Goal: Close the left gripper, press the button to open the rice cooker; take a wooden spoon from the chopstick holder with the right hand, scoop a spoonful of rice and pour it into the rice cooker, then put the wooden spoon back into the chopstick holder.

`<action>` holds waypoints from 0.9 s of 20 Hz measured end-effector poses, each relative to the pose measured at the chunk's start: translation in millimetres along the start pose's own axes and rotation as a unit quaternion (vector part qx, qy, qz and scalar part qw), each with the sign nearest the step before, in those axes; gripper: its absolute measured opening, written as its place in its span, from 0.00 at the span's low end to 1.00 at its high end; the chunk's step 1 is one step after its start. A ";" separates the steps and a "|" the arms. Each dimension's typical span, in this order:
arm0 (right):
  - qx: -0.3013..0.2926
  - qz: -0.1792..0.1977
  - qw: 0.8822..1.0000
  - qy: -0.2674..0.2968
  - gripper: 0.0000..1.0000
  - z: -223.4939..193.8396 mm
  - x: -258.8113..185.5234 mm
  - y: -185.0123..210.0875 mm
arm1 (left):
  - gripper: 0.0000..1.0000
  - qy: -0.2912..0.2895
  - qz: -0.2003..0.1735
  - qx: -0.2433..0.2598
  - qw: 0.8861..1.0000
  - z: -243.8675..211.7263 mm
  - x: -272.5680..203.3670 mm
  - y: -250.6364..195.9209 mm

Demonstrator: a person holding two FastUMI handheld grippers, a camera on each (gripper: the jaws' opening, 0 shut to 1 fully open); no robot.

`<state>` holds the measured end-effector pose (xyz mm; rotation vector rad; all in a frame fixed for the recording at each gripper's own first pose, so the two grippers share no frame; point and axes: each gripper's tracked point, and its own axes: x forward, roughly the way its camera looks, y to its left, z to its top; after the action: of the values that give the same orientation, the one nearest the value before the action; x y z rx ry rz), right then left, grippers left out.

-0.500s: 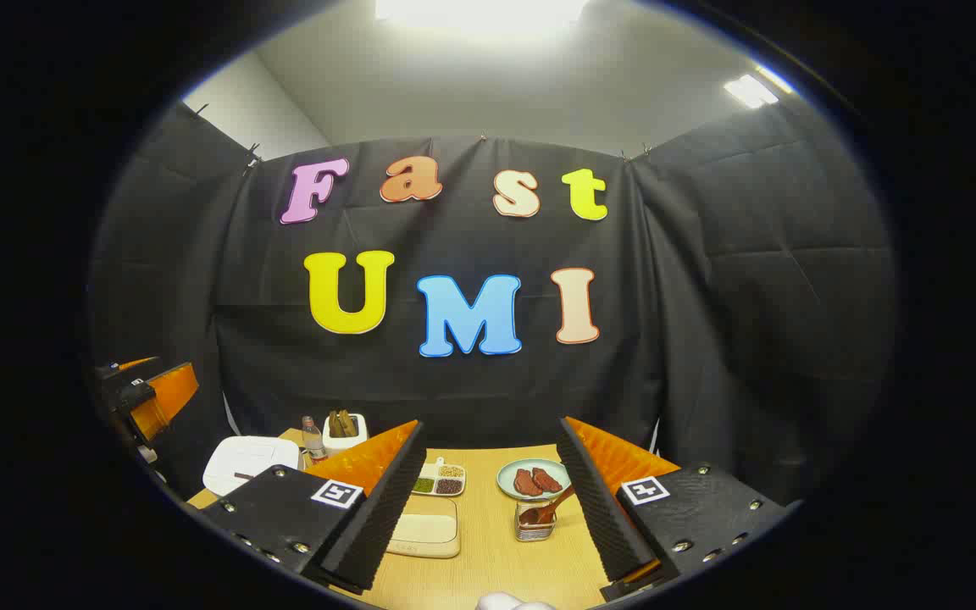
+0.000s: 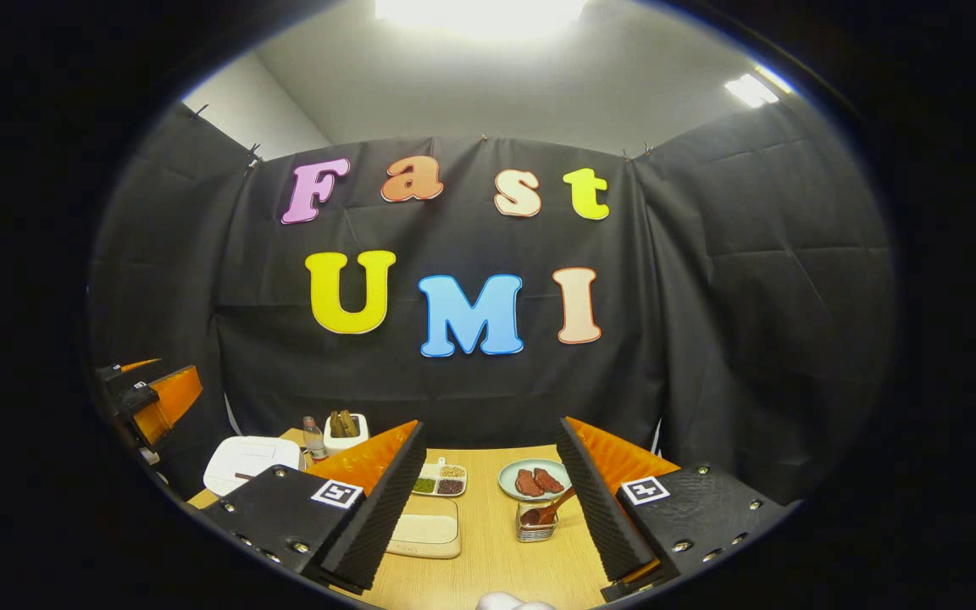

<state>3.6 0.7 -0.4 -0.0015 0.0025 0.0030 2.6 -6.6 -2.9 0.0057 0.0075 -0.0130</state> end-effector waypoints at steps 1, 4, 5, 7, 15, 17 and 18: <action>0.000 0.001 1.000 0.000 0.95 0.6 0.1 0.4 | 0.98 -0.001 -0.001 0.000 1.000 -0.2 0.8 0.2; -0.003 0.000 1.000 0.001 0.95 -0.4 1.7 -0.4 | 0.98 0.000 -0.004 -0.002 1.000 1.4 2.1 -0.2; -0.002 -0.001 1.000 0.002 0.95 -0.3 2.5 -0.8 | 0.98 0.000 -0.004 -0.002 1.000 -0.1 3.5 -0.6; -0.001 -0.001 1.000 0.002 0.95 -0.7 2.9 -0.1 | 0.98 0.000 -0.005 0.001 1.000 0.9 3.3 -1.0; 0.000 -0.003 1.000 0.006 0.95 -2.9 3.4 -4.5 | 0.55 0.006 -0.007 0.006 1.000 -0.8 5.4 -1.4; 0.001 -0.005 1.000 0.005 0.95 -3.2 3.1 -5.9 | 0.12 0.006 0.009 0.006 1.000 -1.2 3.9 6.2; 0.000 -0.006 1.000 0.006 0.95 -4.7 3.5 -6.2 | 0.09 0.014 0.000 0.005 1.000 -3.5 7.6 1.1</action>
<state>7.2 -5.5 -5.1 -0.0020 0.0153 -0.0083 10.2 -5.6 -6.5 0.0162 0.0354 -0.0129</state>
